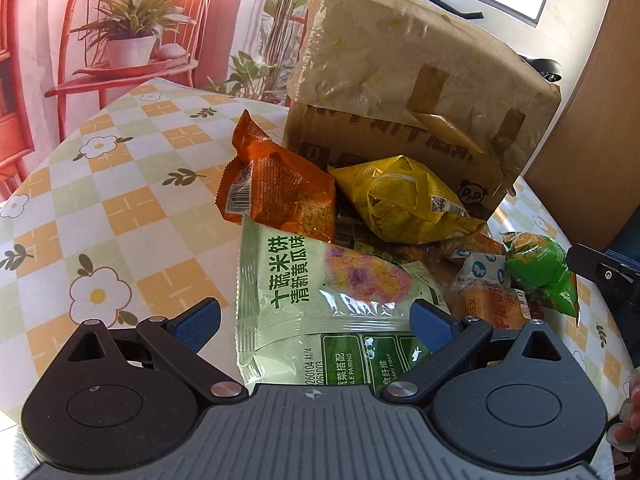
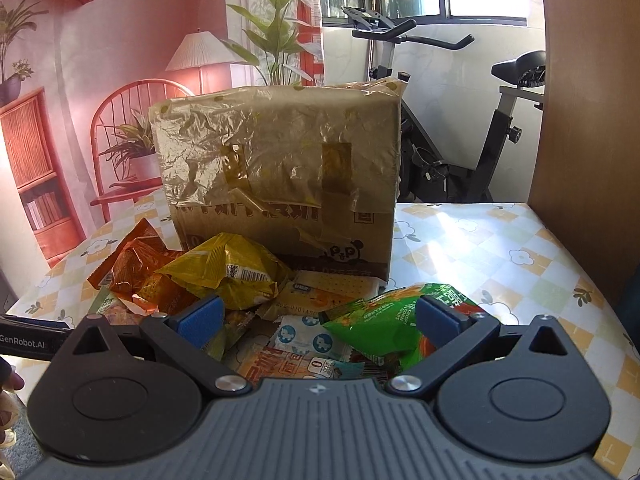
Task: Organize snacks
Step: 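Lower the left tool onto the green rice-cracker bag and close it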
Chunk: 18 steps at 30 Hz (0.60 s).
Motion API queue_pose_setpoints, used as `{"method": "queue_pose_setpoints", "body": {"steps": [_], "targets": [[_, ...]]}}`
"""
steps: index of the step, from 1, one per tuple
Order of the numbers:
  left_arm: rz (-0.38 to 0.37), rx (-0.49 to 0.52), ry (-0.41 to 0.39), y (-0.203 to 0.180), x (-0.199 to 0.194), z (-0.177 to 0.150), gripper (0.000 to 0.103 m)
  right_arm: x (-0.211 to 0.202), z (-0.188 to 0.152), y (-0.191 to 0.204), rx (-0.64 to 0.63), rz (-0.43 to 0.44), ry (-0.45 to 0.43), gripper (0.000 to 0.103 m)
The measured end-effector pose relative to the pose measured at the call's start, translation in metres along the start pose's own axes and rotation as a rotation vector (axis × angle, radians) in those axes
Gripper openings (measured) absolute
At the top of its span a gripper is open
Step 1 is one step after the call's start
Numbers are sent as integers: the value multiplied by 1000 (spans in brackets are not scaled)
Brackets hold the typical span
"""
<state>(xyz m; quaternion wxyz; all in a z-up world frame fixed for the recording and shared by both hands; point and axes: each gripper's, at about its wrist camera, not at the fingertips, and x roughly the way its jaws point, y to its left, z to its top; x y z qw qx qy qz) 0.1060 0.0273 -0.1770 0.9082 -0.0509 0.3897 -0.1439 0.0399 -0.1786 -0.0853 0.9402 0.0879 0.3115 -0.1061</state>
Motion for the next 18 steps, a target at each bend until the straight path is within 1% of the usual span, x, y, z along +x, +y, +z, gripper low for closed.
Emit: {"method": "queue_pose_setpoints", "body": {"steps": [2,7,9,12,15,18], "targets": [[8,10,-2,-1,2,-4,102,2,-1,1,3,14,8,103],[-34,-40,6,7,7,-5,103,7,-4,4,9,37,34,103],[-59,-65,26,11,12,-6,103,9,-6,4,15,42,44,103],[-116,-113,53,14,20,-8,103,11,-8,3,24,48,59,103],[-143,-109,65,9,25,-11,103,13,-11,2,38,46,74,103],[-154,-74,75,2,28,-14,103,14,-13,1,46,41,89,103]]}}
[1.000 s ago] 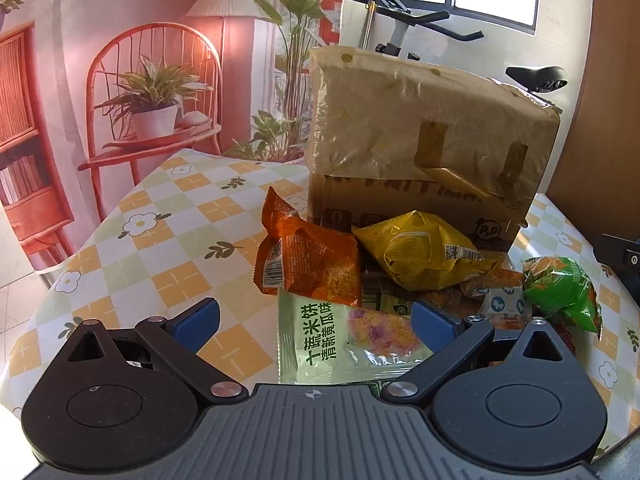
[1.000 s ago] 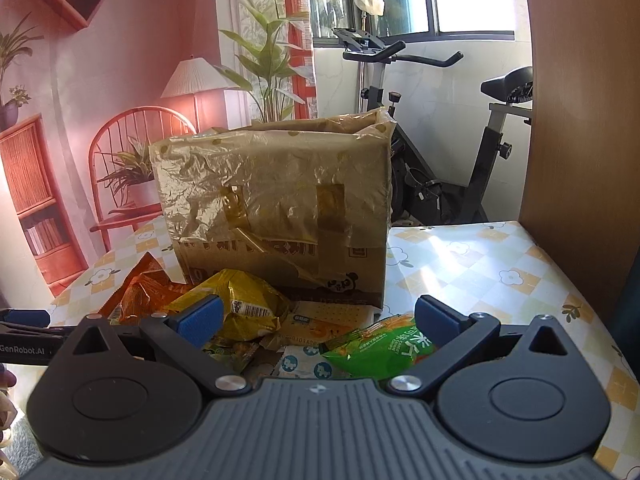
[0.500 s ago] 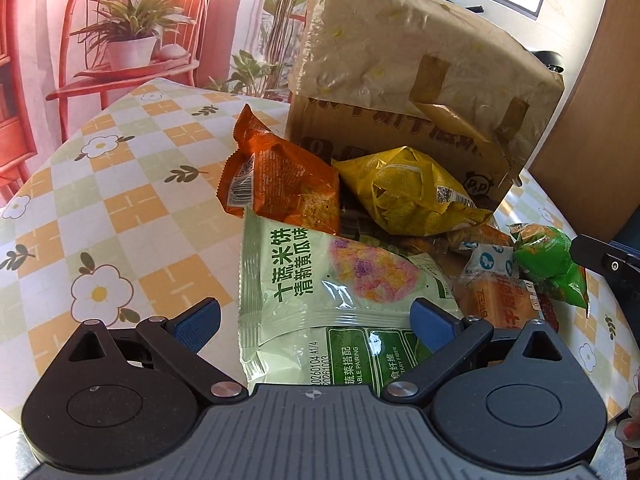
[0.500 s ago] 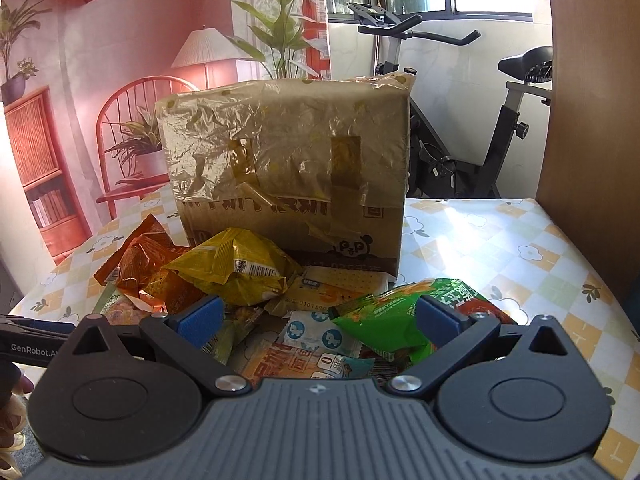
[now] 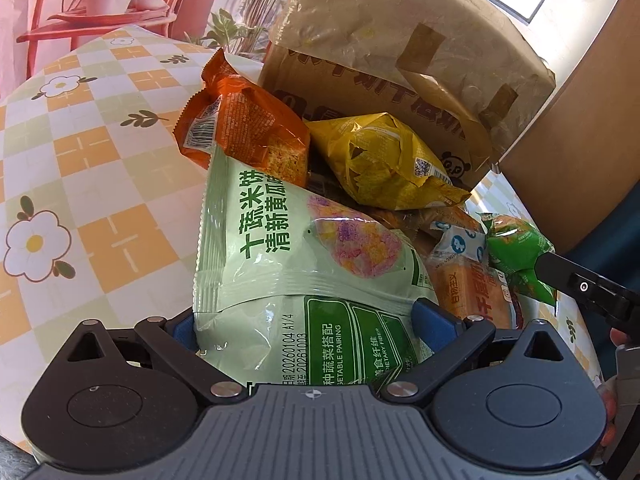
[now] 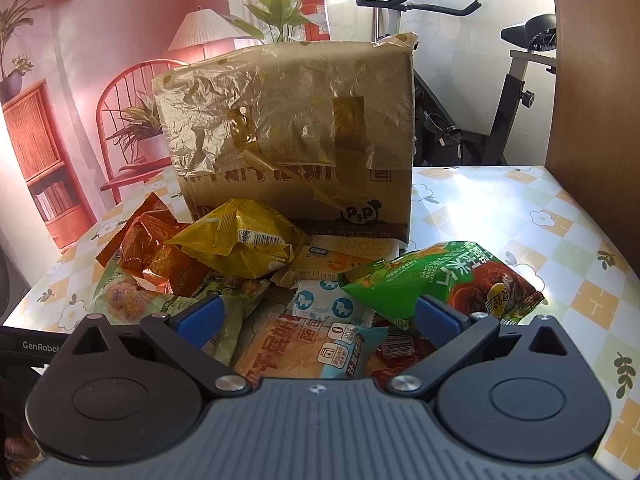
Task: Organize snacks
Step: 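Lower the left tool onto the green rice-cracker bag and close it, then lift the green bag with the left tool while the right tool grasps the biscuit packet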
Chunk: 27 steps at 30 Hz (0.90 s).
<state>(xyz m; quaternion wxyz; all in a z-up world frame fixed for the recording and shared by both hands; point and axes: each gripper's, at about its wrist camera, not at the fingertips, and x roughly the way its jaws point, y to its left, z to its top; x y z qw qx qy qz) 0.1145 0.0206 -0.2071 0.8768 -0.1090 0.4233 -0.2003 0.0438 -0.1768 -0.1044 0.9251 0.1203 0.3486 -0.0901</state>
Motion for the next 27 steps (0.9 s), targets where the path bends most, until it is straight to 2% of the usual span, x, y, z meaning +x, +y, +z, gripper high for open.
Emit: {"method": "queue_pose_setpoints", "body": {"steps": [2,5,8,14,19,22,27], "targets": [[1,24,-4,-3,-1,-2,99,1,-2,0,-9,-1,10,101],[-27,62,-38,-8,-10,-2,81,3,-5,-1,-14,18,37,96],[-3,124,-78,-20,-23,-3,74,6,-8,0,-13,43,63,89],[82,223,-181,-41,-46,-5,71,17,-14,8,-31,71,119,88],[111,239,-261,-46,-66,2,71,32,-19,18,-52,19,163,88],[147,245,-280,-47,-69,4,71,41,-23,21,-43,3,178,88],[156,234,-286,-46,-70,5,71,53,-28,25,-47,-33,183,88]]}}
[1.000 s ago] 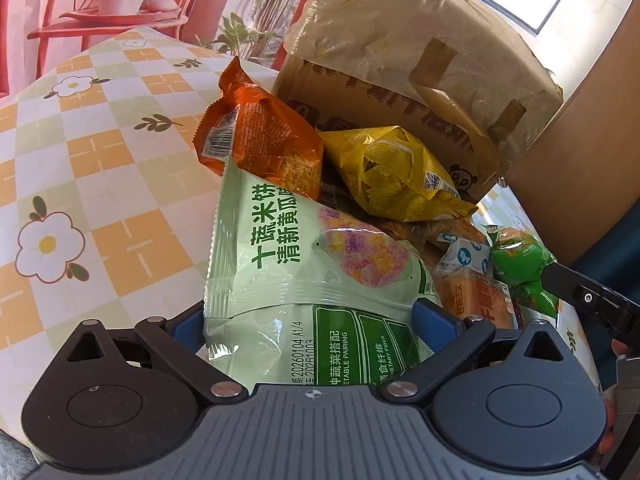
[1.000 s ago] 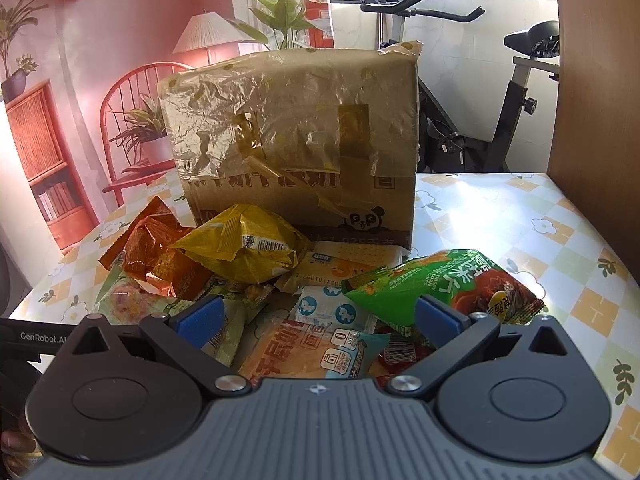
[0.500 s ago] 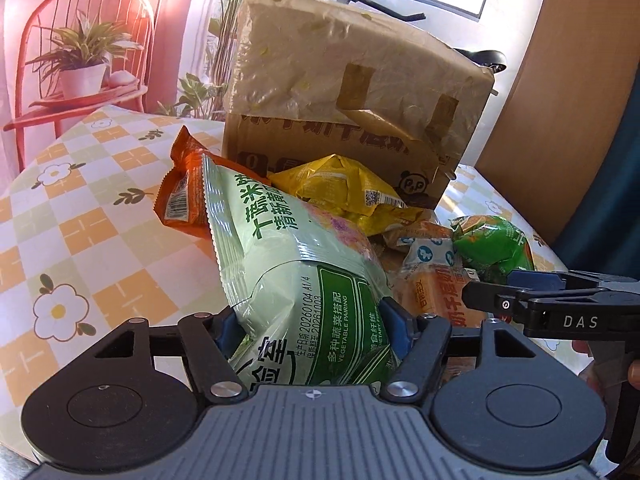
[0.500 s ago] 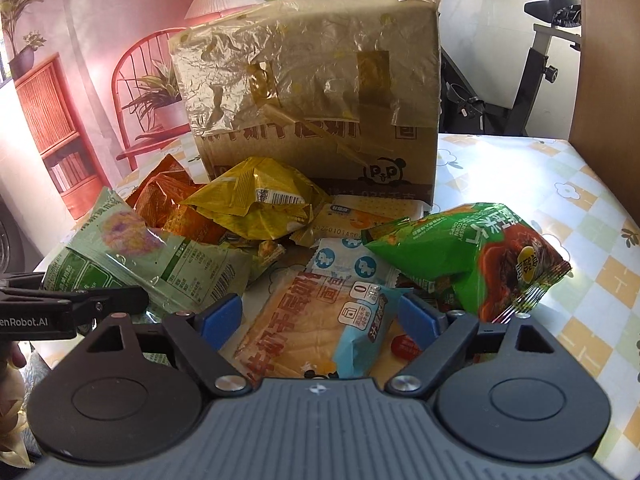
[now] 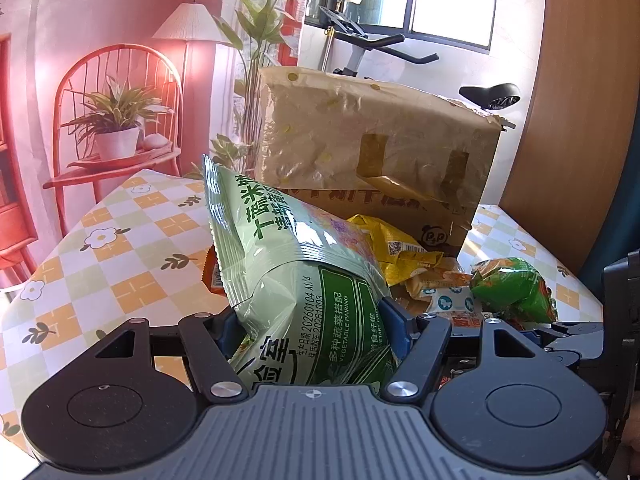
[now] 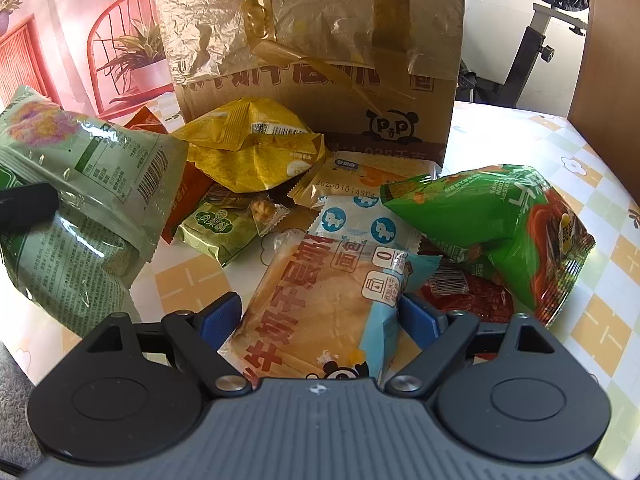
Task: Organize snacks
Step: 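Lift the green bag with the left tool while the right tool grasps the biscuit packet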
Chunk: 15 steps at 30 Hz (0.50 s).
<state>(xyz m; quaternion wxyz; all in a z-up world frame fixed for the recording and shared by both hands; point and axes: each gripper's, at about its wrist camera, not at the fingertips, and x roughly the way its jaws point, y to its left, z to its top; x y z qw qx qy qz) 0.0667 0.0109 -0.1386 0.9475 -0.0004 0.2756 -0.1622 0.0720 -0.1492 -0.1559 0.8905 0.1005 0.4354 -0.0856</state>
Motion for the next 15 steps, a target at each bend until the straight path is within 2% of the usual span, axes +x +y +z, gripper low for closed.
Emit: {"method": "queue_pose_setpoints", "body": {"steps": [2,6,9,15], "targets": [[0,-1,-1,1,0,-1,71,1,-2,1,-9,-3,-7,88],[4,-11,-1,3,-1,-2,71,-4,-3,-1,-24,27,-16,79],[11,-21,-11,5,-3,0,71,-13,-4,-4,-20,45,-30,77],[25,-43,-45,7,-10,13,71,-43,7,-8,-30,66,-128,76]]}}
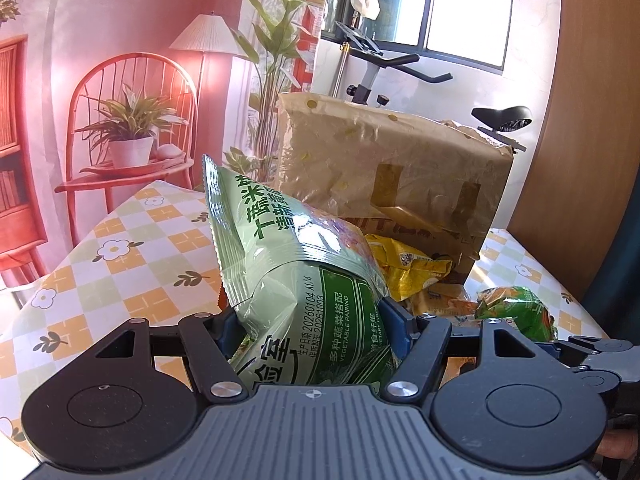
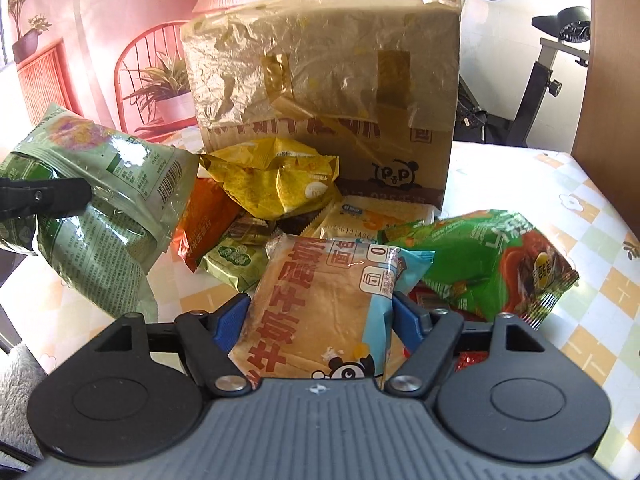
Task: Organize snacks
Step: 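Lift the green bag with the left tool while the right tool grasps the biscuit packet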
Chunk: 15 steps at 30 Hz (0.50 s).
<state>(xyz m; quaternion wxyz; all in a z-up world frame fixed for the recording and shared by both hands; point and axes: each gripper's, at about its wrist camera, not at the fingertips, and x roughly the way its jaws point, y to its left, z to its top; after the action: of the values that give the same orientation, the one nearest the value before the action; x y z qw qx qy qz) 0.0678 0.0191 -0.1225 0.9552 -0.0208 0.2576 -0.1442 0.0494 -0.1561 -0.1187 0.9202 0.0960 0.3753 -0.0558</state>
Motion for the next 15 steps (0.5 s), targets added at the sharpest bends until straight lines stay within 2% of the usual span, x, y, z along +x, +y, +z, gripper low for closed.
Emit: {"method": "queue_pose_setpoints", "body": {"steps": [4,11,15], "targets": [[-4,1,-47,-2,-9,14,71,-19,11,-5,7,51,-68,76],[8,21,-75,-4,-14,30,71,-28,22,-8,-10,32,-105,76],[11,46,-94,-6,-15,48,71,-38,40,-7,-46,36,-170,76]]}}
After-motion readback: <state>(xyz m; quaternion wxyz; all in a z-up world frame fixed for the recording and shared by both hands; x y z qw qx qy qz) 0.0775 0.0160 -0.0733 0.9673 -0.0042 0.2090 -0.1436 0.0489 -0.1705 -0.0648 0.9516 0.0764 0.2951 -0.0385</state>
